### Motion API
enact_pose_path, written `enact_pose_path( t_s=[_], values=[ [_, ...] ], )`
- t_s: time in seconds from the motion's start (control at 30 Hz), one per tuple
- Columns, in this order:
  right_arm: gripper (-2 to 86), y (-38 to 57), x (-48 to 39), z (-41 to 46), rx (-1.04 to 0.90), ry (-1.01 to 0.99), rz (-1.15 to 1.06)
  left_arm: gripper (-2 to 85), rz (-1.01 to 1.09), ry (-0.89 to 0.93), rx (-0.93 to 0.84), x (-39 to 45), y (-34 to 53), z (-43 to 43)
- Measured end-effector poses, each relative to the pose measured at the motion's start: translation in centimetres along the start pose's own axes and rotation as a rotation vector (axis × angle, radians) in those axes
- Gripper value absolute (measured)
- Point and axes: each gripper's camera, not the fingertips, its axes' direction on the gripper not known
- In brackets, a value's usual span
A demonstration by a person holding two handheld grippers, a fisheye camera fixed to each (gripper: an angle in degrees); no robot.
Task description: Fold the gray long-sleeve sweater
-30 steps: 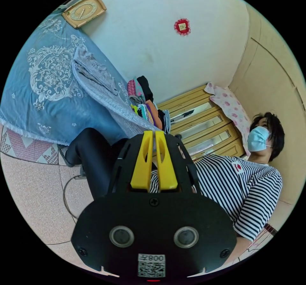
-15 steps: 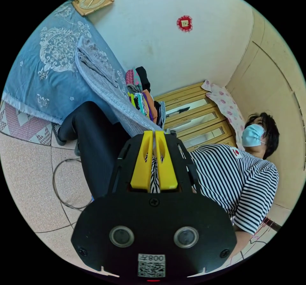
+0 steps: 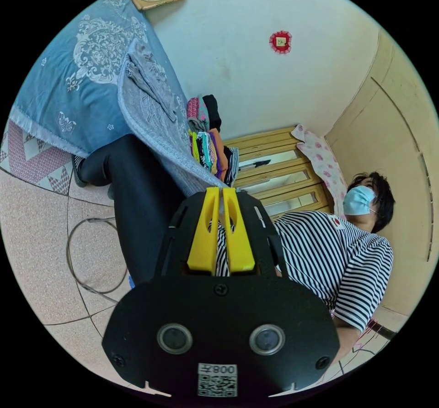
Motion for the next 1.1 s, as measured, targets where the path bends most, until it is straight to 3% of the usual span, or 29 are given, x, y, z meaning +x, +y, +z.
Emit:
enact_pose_path(
  t_s=[0.57, 1.1],
  values=[
    [0.6, -4.5, 2.8, 5.2, 0.034, 0.002, 0.077, 1.2, -0.023, 0.034, 0.011, 1.0, -11.2, 1.0],
    [0.7, -16.8, 3.9, 11.1, 0.055, 0.02, 0.058, 1.3, 0.024, 0.04, 0.052, 4.9, -26.9, 1.0]
  ],
)
